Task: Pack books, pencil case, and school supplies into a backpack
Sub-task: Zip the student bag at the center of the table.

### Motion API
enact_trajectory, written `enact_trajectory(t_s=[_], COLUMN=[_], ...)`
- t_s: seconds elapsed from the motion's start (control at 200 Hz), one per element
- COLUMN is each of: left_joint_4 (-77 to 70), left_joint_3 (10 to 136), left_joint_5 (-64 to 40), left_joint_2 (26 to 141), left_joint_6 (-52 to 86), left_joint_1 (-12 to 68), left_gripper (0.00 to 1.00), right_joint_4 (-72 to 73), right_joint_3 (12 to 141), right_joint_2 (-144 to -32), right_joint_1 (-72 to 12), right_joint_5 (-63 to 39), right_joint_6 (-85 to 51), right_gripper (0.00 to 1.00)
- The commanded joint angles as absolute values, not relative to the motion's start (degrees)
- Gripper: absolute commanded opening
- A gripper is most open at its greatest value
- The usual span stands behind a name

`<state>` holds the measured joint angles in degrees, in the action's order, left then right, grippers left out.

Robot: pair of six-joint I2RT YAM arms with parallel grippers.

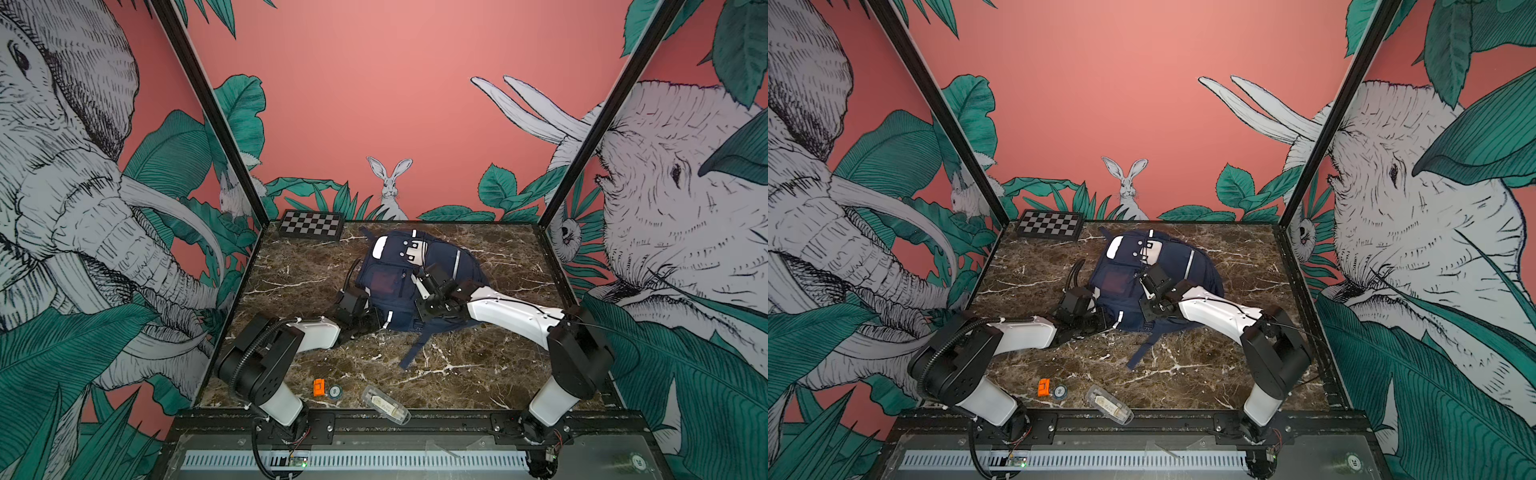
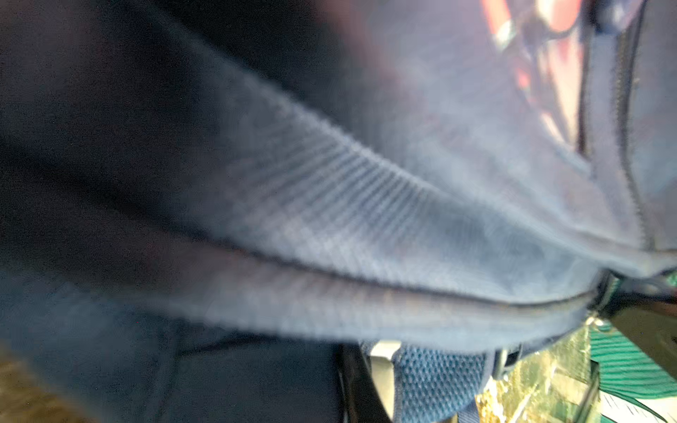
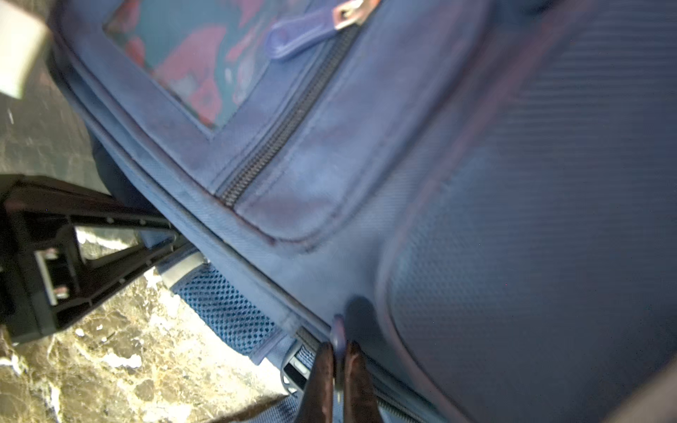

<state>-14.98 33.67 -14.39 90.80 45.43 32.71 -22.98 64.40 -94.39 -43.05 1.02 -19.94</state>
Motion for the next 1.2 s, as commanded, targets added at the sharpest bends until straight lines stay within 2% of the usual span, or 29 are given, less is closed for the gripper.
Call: enact_trajectory(t_s=[0.0, 0.295, 0.505, 0.735, 0.94, 1.195], left_joint_4=[-13.2, -12.8, -10.8, -7.0, -3.1, -3.3], left_joint_3=[34.9, 35.2, 34.5, 34.3, 34.5, 36.4], left_joint_5=[-14.1, -11.6, -10.5, -9.0, -5.9, -5.7], left_joint_2=[91.5, 90.6, 87.8, 84.1, 81.1, 85.3], left_joint_6=[45.6, 46.5, 45.3, 42.0, 38.1, 37.2], left_joint_1=[33.0, 32.8, 29.8, 25.3, 20.4, 16.3], left_gripper=[0.11, 0.09, 0.07, 0.02, 0.01, 0.00], right_joint_4=[-22.7, -13.7, -13.8, -15.2, -15.1, -14.4], right_joint_3=[59.6, 44.9, 37.4, 33.8, 32.7, 33.2], right_joint_2=[-89.1, -81.7, -70.6, -63.7, -56.4, -55.9], right_joint_1=[-43.2, -43.7, -43.0, -36.8, -35.0, -29.8], right_joint_5=[9.7, 23.9, 30.1, 27.9, 28.3, 23.4], right_joint_6=[-25.8, -38.1, -37.4, -34.0, -31.0, -28.5], right_gripper=[0.00, 0.00, 0.00, 0.00, 0.00, 0.00])
